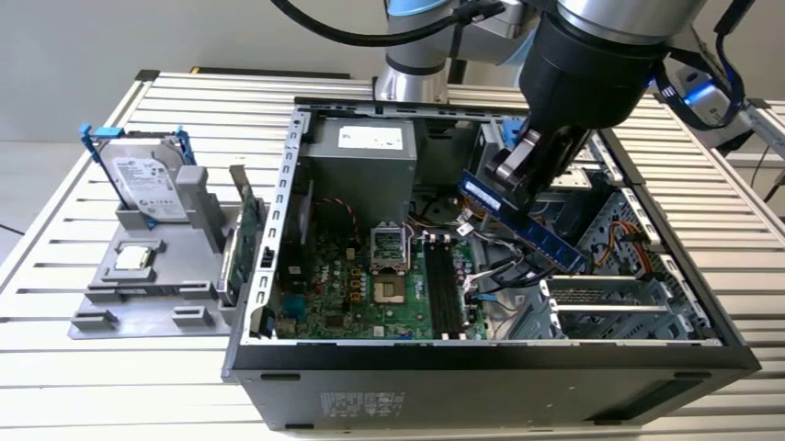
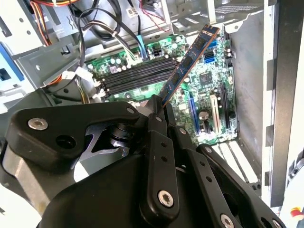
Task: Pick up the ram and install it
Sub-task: 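Insert the ram into the slot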
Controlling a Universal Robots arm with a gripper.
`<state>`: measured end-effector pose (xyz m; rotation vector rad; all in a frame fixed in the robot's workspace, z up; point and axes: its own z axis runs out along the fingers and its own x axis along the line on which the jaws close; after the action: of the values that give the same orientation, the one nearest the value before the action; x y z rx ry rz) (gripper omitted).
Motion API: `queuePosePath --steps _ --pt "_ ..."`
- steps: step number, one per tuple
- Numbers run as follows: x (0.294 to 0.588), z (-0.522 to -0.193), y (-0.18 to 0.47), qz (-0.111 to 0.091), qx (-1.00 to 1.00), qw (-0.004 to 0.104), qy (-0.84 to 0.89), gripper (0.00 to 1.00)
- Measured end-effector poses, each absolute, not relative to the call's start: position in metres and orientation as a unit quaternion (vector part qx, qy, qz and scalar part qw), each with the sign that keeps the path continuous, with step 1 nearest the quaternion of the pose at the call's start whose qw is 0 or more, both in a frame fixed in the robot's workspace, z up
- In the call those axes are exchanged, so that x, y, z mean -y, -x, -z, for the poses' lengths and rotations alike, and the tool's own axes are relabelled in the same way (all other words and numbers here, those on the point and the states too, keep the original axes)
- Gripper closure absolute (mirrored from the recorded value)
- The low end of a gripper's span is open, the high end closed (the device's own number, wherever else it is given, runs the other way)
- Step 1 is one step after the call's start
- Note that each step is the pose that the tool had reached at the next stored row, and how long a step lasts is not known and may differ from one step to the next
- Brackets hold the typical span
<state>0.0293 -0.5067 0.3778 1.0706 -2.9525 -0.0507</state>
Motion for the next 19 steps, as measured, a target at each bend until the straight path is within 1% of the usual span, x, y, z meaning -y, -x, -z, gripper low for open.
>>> queuePosePath --steps 19 --pt "0.5067 -0.3778 -0.0287 0.016 0.97 -0.001 -0.244 1.0"
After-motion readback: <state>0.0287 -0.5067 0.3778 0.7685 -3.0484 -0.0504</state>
